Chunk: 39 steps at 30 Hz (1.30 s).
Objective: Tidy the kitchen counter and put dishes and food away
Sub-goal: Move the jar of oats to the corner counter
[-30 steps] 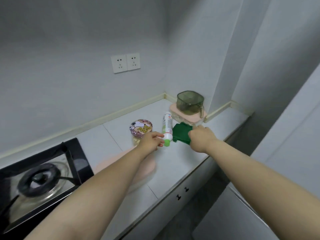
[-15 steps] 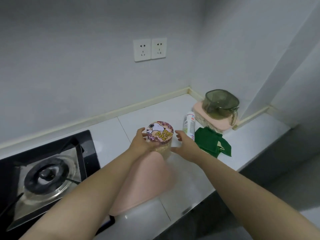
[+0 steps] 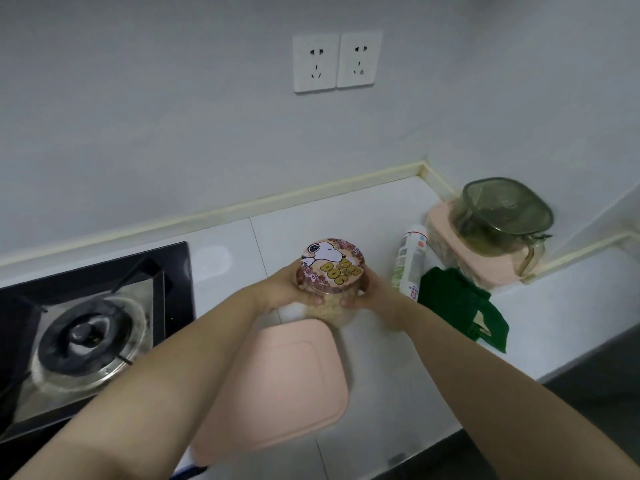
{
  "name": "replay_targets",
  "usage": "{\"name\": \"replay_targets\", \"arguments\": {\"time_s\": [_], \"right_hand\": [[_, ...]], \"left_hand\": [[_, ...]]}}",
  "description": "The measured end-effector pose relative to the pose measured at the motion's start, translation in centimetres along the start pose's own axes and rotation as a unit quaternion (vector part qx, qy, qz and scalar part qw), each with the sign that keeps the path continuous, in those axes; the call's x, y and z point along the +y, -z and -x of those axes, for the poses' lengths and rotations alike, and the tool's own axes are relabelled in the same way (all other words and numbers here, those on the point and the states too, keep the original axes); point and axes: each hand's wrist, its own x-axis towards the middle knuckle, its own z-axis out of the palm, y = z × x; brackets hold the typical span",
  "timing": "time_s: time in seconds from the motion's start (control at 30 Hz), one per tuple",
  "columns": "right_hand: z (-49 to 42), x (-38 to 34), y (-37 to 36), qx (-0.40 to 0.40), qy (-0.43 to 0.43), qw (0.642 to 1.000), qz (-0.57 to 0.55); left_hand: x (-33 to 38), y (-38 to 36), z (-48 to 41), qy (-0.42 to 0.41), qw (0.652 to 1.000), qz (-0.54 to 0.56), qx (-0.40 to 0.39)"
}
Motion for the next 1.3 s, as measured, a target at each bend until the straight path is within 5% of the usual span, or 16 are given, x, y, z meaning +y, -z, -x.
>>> {"name": "replay_targets", "arguments": {"time_s": [0.17,0.7,1.3], "right_hand": [[-2.8,-1.2,0.7,-0.063,0.01,0.989,-0.133],[-1.3,-13.6,-6.1,-0.095,0.095,0.977,-0.168],[14.0,-22.4,-40.4,-0.347,0.072,0.925,-0.137]], "left_hand": [[0.6,0.5,-1.0,-0.005,0.993,0.108,0.04],[4.9,5.0,7.5,-0.072,0.947,0.232,0.209],[-4.2,12.0,46.8,-0.081,0.877,0.222,0.419]]}}
